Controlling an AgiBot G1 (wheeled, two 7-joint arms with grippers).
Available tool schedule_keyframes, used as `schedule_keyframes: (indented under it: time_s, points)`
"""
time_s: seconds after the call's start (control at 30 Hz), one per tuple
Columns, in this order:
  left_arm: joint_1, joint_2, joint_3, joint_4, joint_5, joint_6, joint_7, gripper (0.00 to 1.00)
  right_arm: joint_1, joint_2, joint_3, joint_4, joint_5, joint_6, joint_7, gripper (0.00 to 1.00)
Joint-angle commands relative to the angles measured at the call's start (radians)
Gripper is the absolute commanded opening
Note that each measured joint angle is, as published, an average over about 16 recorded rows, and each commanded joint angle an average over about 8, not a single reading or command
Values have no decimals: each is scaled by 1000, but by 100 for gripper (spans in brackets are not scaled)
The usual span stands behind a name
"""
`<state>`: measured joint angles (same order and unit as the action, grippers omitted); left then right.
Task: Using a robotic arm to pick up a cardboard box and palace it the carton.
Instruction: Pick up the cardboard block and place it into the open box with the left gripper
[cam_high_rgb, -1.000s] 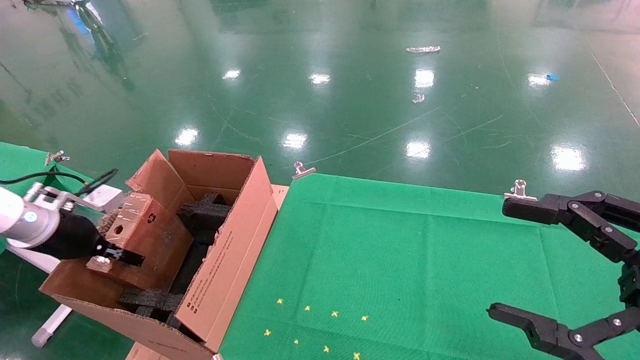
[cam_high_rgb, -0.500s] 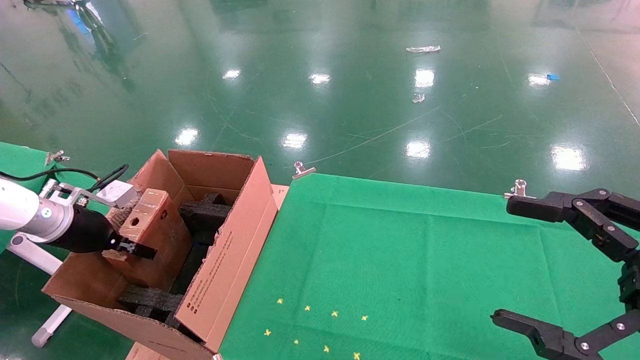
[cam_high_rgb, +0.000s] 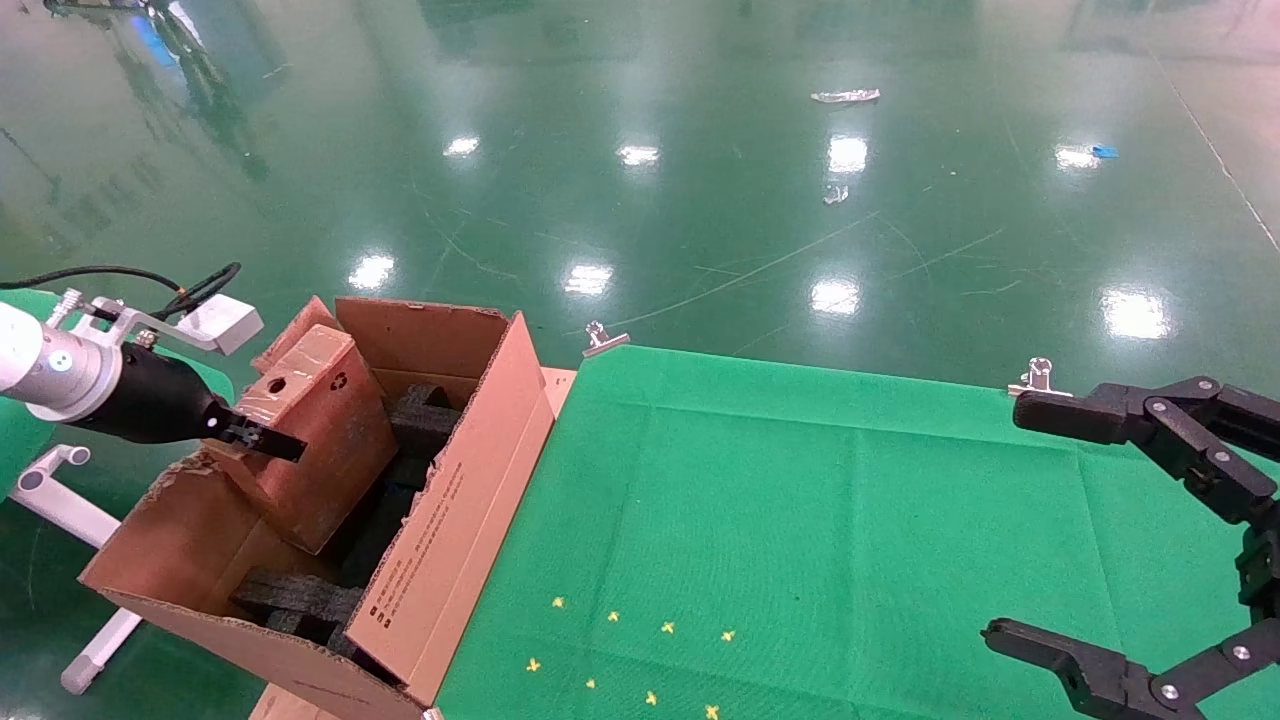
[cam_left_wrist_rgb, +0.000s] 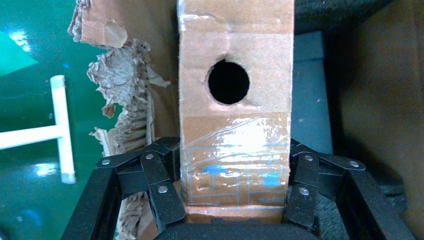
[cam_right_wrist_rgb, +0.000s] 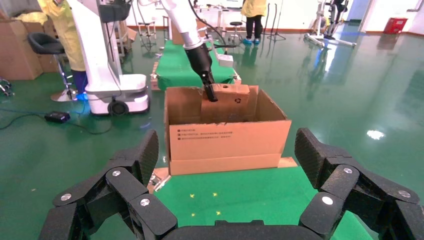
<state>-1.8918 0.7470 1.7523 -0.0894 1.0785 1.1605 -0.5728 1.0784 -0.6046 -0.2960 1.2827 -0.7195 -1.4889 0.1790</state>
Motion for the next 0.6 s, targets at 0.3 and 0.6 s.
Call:
schedule_keyframes:
  time_s: [0.3, 0.6]
  points:
    - [58, 2, 7, 31, 8, 14, 14, 0, 0, 0, -1, 0, 0, 0, 0, 100]
    - [141, 13, -2, 50, -8, -7, 8, 0, 0, 0, -1, 0, 1, 0, -1, 100]
